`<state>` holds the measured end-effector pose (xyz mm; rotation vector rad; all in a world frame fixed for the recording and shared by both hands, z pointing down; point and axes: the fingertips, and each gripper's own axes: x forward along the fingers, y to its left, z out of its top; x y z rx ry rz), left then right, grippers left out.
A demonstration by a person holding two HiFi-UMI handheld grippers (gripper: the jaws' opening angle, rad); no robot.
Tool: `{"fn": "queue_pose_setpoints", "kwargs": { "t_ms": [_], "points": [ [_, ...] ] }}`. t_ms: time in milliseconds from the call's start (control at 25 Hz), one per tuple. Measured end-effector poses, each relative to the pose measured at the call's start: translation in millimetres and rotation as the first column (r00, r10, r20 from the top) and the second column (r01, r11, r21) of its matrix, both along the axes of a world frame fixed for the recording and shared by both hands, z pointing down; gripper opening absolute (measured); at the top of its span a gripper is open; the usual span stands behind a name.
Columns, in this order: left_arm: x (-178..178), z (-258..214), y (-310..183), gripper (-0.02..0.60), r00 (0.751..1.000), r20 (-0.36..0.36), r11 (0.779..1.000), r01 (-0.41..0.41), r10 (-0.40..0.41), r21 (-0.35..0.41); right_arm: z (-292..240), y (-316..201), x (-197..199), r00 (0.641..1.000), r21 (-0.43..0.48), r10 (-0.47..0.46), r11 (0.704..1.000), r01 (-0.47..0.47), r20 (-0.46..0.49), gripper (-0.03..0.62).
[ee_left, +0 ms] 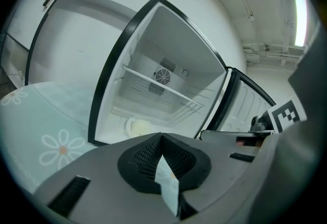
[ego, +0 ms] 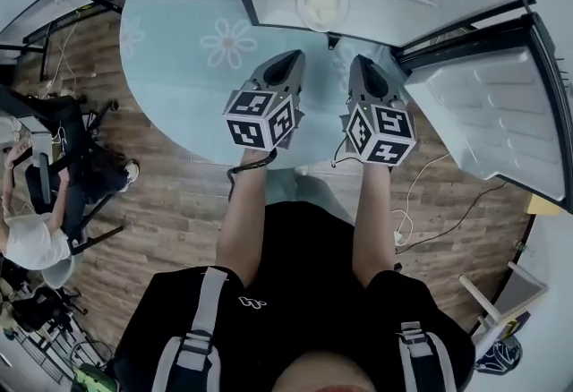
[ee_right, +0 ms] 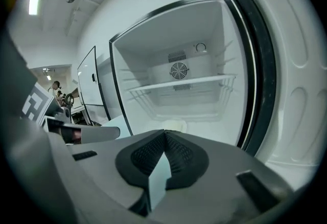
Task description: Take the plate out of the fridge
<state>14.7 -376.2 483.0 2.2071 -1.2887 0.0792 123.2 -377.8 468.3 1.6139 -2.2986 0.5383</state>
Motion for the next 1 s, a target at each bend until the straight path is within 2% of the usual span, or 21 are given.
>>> {"fn": "queue_pose_setpoints", "kwargs": {
  "t_ms": [200,440,560,680,800,880,960,1000],
  "points": [
    [-9,25,-22,0.003,0.993,0.119,0.999,0.006,-0.002,-0.031,29,-19,14,0.995,-0.068,0.091,0.993,-0.094,-0.039,0.006],
    [-12,44,-49,0.003,0.993,0.121,0.998,0.019,-0.013,-0.052,52,-38,14,0.995,-0.12,0.1,0.988,-0.101,-0.018,0.006],
    [-13,63,-65,0.057,0.994,0.112,0.995,0.01,0.001,-0.095,71,-53,8,0.994,-0.15,0.105,0.983,-0.104,-0.001,0.006],
    [-12,77,-76,0.057,0.993,0.115,0.992,0.004,0.011,-0.123,86,-67,5,0.994,-0.171,0.107,0.98,-0.103,0.015,0.006],
    [-12,82,-87,0.057,0.993,0.115,0.992,0.014,0.001,-0.128,91,-80,1,0.994,-0.174,0.099,0.981,-0.09,0.047,0.041],
    [-10,85,-92,0.057,0.994,0.108,0.991,0.022,-0.007,-0.135,94,-87,0,0.993,-0.173,0.098,0.981,-0.085,0.065,0.041],
    [-8,87,-100,0.121,0.995,0.097,0.989,0.02,-0.006,-0.145,96,-94,0,0.992,-0.173,0.101,0.981,-0.087,0.073,0.041],
    [-8,89,-104,0.133,0.996,0.092,0.988,0.016,-0.002,-0.151,97,-98,-2,0.992,-0.174,0.103,0.981,-0.089,0.078,0.042]
  ]
}}
